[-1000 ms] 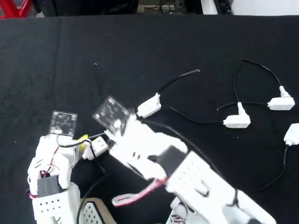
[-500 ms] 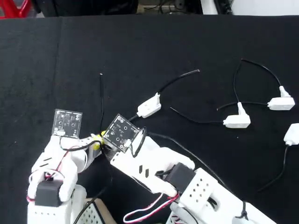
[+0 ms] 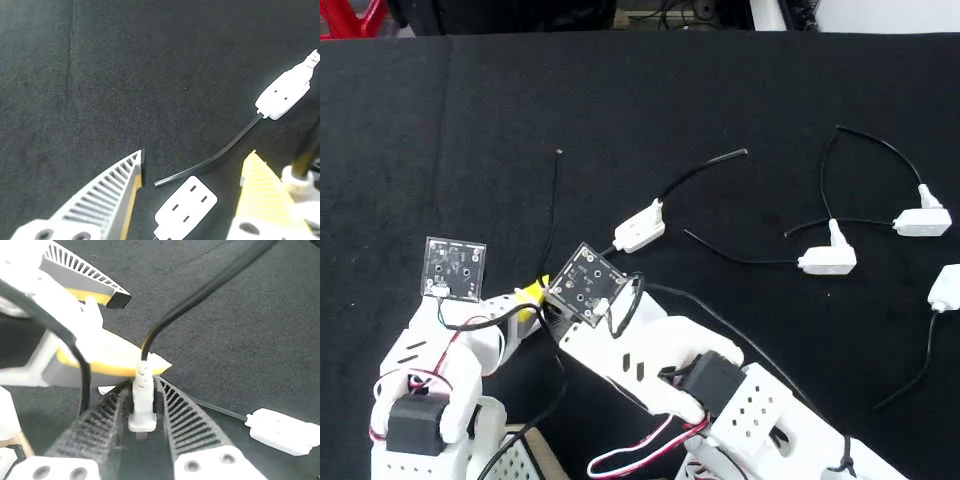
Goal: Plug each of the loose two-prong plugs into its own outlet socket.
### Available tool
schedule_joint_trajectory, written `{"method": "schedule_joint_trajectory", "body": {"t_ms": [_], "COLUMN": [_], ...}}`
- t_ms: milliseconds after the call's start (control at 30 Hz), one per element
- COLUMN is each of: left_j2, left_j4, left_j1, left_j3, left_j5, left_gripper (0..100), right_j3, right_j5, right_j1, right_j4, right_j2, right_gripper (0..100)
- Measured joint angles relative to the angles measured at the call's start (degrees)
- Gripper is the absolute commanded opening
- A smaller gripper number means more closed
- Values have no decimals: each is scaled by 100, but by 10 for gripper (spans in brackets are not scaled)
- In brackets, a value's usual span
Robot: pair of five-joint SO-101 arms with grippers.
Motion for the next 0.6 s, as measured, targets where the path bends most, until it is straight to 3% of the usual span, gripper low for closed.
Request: {"method": "schedule_joint_trajectory", "body": {"t_ms": [300,600], "left_j2": [-26,-26], "left_j4": [132,202], "left_j1": [141,18], "left_j3": [-686,-738], "left_j5": [607,651], "left_gripper": [317,317], "right_j3": [62,114], "right_j5": [-18,-18], "right_j1": [-26,-26], "right_j4": [-26,-26], "right_j2": [97,97], "right_gripper": [12,12]}}
